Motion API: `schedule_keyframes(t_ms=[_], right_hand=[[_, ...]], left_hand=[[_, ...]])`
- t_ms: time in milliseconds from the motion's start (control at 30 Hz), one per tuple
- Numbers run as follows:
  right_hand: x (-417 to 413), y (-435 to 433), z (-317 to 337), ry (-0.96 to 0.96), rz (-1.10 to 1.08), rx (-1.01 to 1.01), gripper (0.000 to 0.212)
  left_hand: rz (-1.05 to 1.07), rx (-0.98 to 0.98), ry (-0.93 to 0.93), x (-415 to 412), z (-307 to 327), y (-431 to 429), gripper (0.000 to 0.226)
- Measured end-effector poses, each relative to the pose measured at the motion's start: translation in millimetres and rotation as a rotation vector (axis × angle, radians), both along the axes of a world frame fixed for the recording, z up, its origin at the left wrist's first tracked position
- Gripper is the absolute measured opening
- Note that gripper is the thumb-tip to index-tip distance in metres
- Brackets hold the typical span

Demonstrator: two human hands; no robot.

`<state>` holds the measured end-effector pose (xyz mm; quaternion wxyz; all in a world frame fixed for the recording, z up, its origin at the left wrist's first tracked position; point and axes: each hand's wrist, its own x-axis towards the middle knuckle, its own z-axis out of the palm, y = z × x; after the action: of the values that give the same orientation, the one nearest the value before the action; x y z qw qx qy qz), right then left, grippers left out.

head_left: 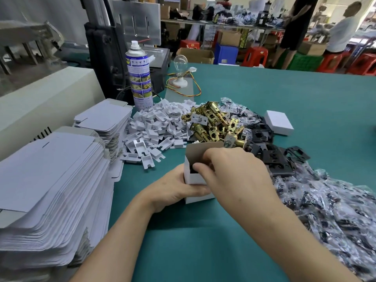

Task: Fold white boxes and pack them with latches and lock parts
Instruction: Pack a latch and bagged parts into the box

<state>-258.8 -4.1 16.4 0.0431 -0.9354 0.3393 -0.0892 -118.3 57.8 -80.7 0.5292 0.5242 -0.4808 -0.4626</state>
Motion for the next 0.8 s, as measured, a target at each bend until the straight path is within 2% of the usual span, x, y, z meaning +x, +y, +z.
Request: schedule_keyframes(t_ms=[100,167,267,333,400,433,533,600,700,800], right_hand=[[-2.2,1.4,-2.0,-0.009,0.026,0.017,0.031],[-4.6,0.3,-0.5,-0.092,0.058,0.039,0.026],[-11.5,-10.4,6.1,-0.418,0.076,0.115,0.017],[-18.7,-32.3,11.2,-0.629,0.034,0.094,0.015],[-24.5,-64.0,11.9,-0.721,-0.048,0.063,0.017],[-26.1,-83.0,9.1,-0.676,-0.100,0.050,0.021],[-28.0,-135.6,-8.3,-0.249,-0.231,0.087,0.032],[-27.8,-158.0,-22.7,-0.029,-0.268,0.109,0.033],[-26.6,-168.7,-38.4,0.100,-0.301,0.077,0.035],[-24.0,-169.8,-51.4,0.119,-0.312,0.023,0.033]], left_hand=[[-0.007,0.005,-0.009,0.6,-1.1,-1.4,0.036],[-0.011,0.032,-0.006,-0.2,-0.4,-2.2,0.041],[0.028,0.066,0.018,1.0,-4.2,-3.0,0.043],[0.037,0.089,0.032,2.7,-7.6,-3.5,0.049],[0.019,0.114,0.024,4.3,-8.6,-2.3,0.059],[0.013,0.120,0.022,4.9,-8.8,-1.9,0.060],[0.019,0.139,0.017,4.5,-7.6,-1.5,0.060],[0.016,0.136,0.010,4.4,-7.8,-1.8,0.057],[0.016,0.133,0.008,4.7,-9.4,-2.5,0.058],[0.016,0.137,0.015,4.4,-10.0,-2.5,0.060]])
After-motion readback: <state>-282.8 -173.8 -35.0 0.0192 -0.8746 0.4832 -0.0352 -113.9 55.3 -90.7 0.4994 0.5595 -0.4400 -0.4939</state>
